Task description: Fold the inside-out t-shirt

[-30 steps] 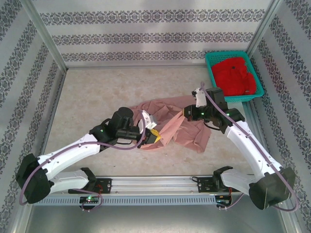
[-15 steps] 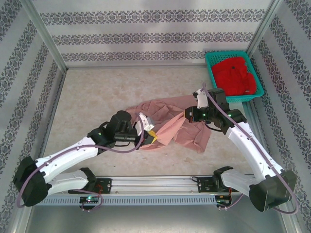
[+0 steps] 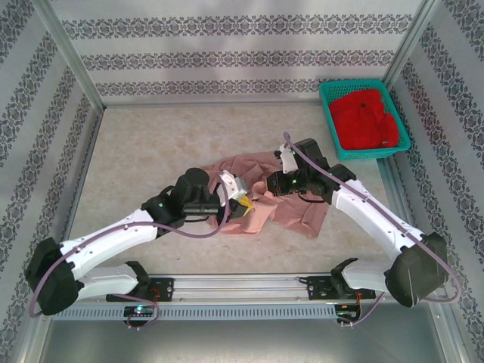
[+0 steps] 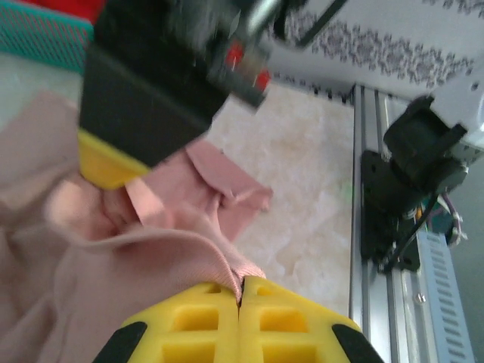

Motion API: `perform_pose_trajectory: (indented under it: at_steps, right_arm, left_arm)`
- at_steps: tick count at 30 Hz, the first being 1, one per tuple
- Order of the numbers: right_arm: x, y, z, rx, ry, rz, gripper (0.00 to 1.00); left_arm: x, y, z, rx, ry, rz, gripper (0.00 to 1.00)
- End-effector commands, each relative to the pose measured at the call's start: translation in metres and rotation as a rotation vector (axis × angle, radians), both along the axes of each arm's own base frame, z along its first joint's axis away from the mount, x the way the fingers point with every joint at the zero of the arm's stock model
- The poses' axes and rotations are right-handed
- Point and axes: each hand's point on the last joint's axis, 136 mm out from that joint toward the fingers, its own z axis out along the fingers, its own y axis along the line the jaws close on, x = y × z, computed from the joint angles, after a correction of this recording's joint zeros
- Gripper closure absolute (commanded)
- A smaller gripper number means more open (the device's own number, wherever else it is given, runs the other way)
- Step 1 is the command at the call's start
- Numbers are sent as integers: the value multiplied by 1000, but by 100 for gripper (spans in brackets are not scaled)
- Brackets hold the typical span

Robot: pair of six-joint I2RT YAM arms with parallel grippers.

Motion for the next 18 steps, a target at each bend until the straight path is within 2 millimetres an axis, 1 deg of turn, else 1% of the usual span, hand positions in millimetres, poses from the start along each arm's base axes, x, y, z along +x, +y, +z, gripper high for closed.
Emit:
perform_pose_trajectory:
  at_steps: [1, 4, 6, 7, 8, 10, 13, 16, 18]
  right_arm:
    - [5, -19, -14, -101, 7, -57, 100]
    - [8, -33, -24, -131, 26, -86, 100]
    - [9, -41, -26, -143, 31, -103, 100]
    - [9, -44, -26, -145, 31, -110, 100]
    - [10, -48, -24, -144, 24, -118, 100]
    - [12, -54, -17, -140, 8, -135, 100]
    - [16, -68, -3, -139, -30, -178, 100]
    - [20, -82, 13, -131, -80, -223, 100]
    - [22, -88, 22, -120, -102, -245, 100]
  left_arm:
    - [8, 11, 43, -144, -110, 73, 100]
    - [14, 29, 56, -215, -132, 157, 100]
    - [20, 43, 57, -243, -127, 219, 100]
    - [22, 49, 53, -240, -119, 242, 100]
    - [24, 54, 47, -228, -107, 266, 100]
    - [28, 61, 29, -179, -81, 302, 100]
    - [30, 67, 0, -117, -38, 332, 100]
    - [26, 67, -23, -65, 1, 318, 100]
    - [20, 63, -39, -12, 31, 272, 100]
